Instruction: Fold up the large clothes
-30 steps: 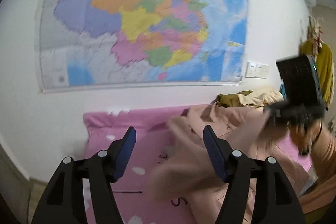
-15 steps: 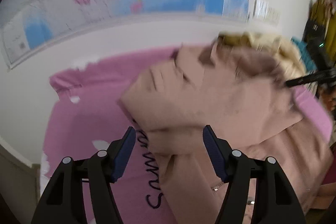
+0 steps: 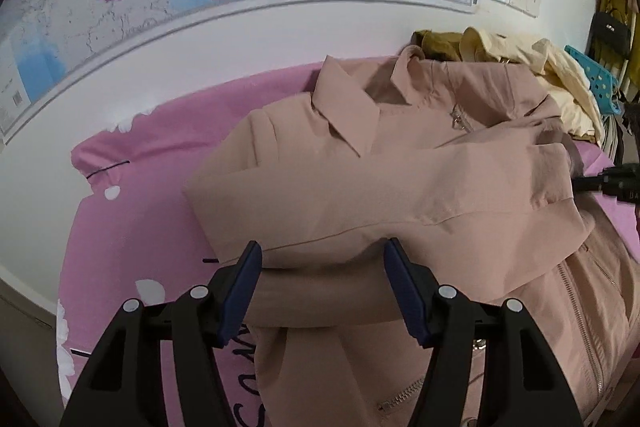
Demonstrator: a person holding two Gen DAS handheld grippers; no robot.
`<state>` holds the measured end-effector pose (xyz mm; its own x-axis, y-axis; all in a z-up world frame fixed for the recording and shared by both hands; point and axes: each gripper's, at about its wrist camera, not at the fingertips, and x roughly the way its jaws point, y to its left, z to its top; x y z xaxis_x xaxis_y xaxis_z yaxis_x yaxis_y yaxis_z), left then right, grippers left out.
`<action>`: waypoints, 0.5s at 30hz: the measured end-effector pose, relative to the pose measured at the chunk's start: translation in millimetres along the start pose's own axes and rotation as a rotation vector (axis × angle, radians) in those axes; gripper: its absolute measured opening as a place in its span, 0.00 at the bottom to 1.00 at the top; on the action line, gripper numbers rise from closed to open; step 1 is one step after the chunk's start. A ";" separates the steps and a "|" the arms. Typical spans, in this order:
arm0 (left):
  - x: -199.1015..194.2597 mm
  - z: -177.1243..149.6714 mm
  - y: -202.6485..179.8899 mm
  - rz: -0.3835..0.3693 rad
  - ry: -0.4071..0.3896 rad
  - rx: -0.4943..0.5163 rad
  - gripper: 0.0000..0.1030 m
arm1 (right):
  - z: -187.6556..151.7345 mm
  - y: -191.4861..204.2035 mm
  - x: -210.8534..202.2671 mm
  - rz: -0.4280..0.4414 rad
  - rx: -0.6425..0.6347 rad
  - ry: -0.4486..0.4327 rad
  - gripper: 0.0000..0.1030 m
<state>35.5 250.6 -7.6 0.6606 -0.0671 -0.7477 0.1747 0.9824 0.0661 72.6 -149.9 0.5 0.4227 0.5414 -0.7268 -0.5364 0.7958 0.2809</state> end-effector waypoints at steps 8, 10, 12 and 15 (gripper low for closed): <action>-17.8 8.9 -25.8 -0.035 -0.072 0.075 0.61 | 26.6 -15.2 -21.6 0.014 0.057 -0.073 0.38; -12.7 8.3 -32.5 -0.053 -0.064 0.084 0.61 | 14.0 -14.1 -6.6 -0.023 0.043 -0.023 0.47; -5.3 7.0 -34.5 -0.073 -0.050 0.073 0.61 | 1.9 -15.9 5.8 -0.027 0.049 0.013 0.60; 8.4 2.7 -31.9 -0.079 -0.025 0.047 0.65 | -7.1 -15.1 26.1 -0.049 0.042 0.030 0.47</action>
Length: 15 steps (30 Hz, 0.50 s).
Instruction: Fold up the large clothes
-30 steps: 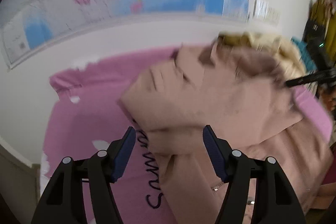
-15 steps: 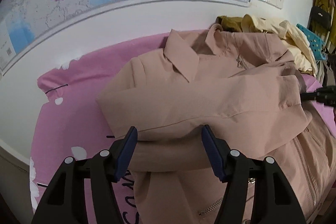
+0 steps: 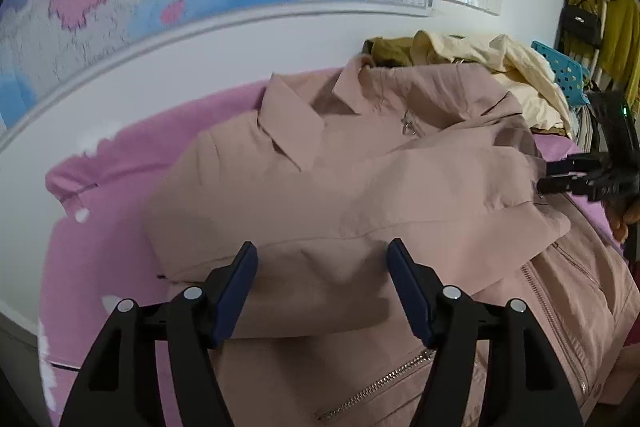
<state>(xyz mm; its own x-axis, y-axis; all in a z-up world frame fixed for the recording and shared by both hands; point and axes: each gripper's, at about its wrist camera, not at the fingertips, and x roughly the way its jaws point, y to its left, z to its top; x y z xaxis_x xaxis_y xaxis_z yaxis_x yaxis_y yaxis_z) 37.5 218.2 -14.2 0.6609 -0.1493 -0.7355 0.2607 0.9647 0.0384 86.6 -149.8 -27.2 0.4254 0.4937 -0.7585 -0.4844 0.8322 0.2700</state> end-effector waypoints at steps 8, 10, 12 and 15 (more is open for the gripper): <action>-5.2 -4.9 8.9 -0.009 -0.019 -0.043 0.65 | 24.0 9.5 -59.3 -0.011 -0.073 -0.178 0.02; -10.9 2.1 8.7 -0.012 -0.045 -0.043 0.65 | 42.3 4.5 -81.0 -0.048 -0.071 -0.254 0.02; -9.5 9.8 5.7 -0.013 -0.058 -0.032 0.66 | 60.4 -7.1 -85.8 -0.068 -0.031 -0.287 0.02; 12.6 16.2 -1.5 0.024 -0.008 -0.008 0.66 | 77.8 -25.3 -63.4 -0.101 0.015 -0.239 0.02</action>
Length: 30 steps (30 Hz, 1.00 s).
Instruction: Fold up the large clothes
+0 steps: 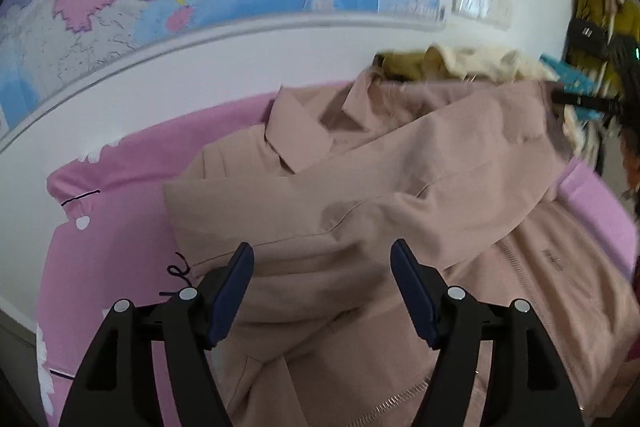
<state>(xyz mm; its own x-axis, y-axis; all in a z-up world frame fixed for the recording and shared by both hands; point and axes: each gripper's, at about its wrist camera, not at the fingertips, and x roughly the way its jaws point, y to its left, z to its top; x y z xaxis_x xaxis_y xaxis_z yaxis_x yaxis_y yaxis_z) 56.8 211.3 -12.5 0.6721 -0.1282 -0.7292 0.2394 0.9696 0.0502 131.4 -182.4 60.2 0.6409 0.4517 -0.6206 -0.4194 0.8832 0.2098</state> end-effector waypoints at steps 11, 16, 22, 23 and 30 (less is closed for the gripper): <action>34.6 -10.8 10.2 0.067 0.109 -0.025 0.67 | -21.4 -3.8 17.5 -0.104 0.043 -0.010 0.41; 18.7 -16.6 16.1 0.067 0.074 -0.051 0.66 | -31.3 34.2 0.8 0.001 -0.081 -0.014 0.41; -12.7 -30.0 29.3 0.008 0.031 -0.158 0.70 | -54.5 36.8 63.5 0.026 -0.076 0.187 0.39; -18.3 -33.6 32.9 0.001 0.027 -0.179 0.70 | -56.1 34.7 66.6 0.028 -0.056 0.195 0.40; -52.4 -74.4 55.4 -0.018 0.070 -0.244 0.75 | -58.6 23.4 20.8 0.120 0.033 0.109 0.57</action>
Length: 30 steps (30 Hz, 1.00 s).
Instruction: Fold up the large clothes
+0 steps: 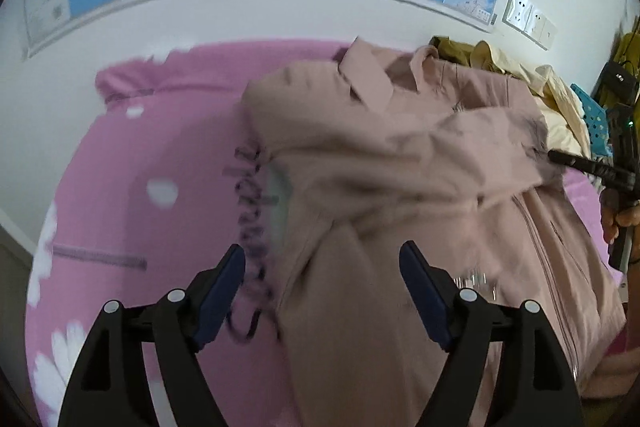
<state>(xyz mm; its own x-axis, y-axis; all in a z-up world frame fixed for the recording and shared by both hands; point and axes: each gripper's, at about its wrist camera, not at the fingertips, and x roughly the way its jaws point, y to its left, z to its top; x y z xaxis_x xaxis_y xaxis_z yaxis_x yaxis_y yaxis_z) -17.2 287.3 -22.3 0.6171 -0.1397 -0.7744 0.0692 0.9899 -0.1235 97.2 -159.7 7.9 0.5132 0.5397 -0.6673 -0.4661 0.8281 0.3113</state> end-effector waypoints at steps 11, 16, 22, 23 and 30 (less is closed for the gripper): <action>-20.6 -70.8 8.0 -0.208 0.101 -0.074 0.80 | -104.6 -27.4 -83.4 0.167 0.224 0.059 0.73; -29.8 -86.5 0.6 -0.327 0.124 -0.091 0.85 | -140.8 -27.1 -96.4 0.240 0.267 0.106 0.78; -38.0 -103.4 -17.2 -0.433 0.166 -0.071 0.87 | -158.9 -8.5 -95.2 0.319 0.247 0.136 0.80; -39.6 -106.1 -18.2 -0.452 0.171 -0.074 0.87 | -162.3 -3.7 -94.2 0.353 0.242 0.150 0.80; -25.7 -99.4 -33.6 -0.550 0.169 -0.120 0.89 | -155.3 23.9 -75.0 0.462 0.190 0.171 0.73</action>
<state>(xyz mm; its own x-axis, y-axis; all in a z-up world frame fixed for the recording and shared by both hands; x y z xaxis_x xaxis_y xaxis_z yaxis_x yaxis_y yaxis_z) -113.3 255.3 -59.9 0.3817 -0.6438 -0.6632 0.2489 0.7626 -0.5971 -64.3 -203.9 -39.6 0.1522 0.8357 -0.5276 -0.4692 0.5309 0.7057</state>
